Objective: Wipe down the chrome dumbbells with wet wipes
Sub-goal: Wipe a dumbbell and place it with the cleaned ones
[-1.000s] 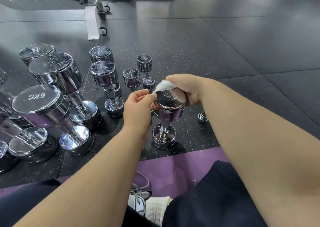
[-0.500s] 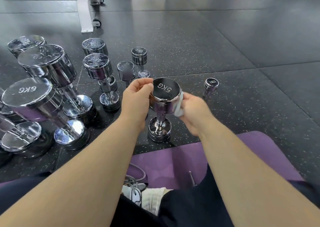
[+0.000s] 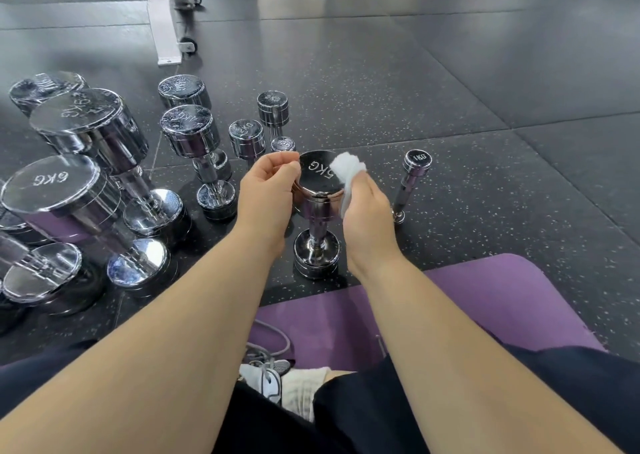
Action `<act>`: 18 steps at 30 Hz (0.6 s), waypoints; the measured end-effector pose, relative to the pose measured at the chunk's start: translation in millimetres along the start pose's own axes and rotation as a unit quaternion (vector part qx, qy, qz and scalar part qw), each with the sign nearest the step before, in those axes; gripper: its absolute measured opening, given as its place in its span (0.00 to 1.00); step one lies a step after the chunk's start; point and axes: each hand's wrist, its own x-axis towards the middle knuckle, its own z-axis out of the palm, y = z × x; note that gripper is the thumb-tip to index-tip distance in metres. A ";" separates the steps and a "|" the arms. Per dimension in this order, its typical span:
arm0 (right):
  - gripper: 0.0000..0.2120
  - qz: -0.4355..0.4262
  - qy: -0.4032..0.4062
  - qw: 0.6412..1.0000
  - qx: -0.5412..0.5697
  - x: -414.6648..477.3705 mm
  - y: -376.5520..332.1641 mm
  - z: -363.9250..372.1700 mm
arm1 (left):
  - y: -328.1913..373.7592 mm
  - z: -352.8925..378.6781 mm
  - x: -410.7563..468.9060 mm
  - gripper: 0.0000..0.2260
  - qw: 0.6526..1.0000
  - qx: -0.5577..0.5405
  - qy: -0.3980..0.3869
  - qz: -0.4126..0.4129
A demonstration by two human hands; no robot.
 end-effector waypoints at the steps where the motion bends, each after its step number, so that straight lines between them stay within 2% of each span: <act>1: 0.16 0.013 0.007 1.000 -0.001 -1.8 3.1 -0.8 | 1.1 0.8 -0.4 0.09 1.000 -0.002 0.001 0.000; 3: 0.18 0.023 0.027 0.999 -0.016 -3.5 7.8 -5.3 | 2.4 2.2 -1.9 0.09 1.000 0.003 -0.002 0.000; 5: 0.19 -0.009 0.066 0.997 -0.040 -0.5 2.3 -8.5 | 1.9 2.5 -1.8 0.09 1.000 0.006 -0.002 0.000; 7: 0.15 -0.030 0.090 0.994 -0.046 -1.2 -6.7 -7.8 | 0.4 2.3 -0.4 0.09 1.000 0.010 0.000 0.000; 10: 0.09 0.009 0.121 0.992 -0.045 -4.9 -4.7 -8.0 | 0.1 2.1 1.7 0.09 1.000 0.009 0.001 0.003; 14: 0.08 0.072 0.121 0.989 -0.046 -9.9 -2.8 -13.9 | -1.1 0.2 2.0 0.09 1.000 0.015 0.003 -0.005; 18: 0.10 -0.012 0.141 0.984 -0.108 -8.5 -12.7 -11.2 | -1.0 0.6 2.1 0.08 1.000 0.018 -0.002 0.001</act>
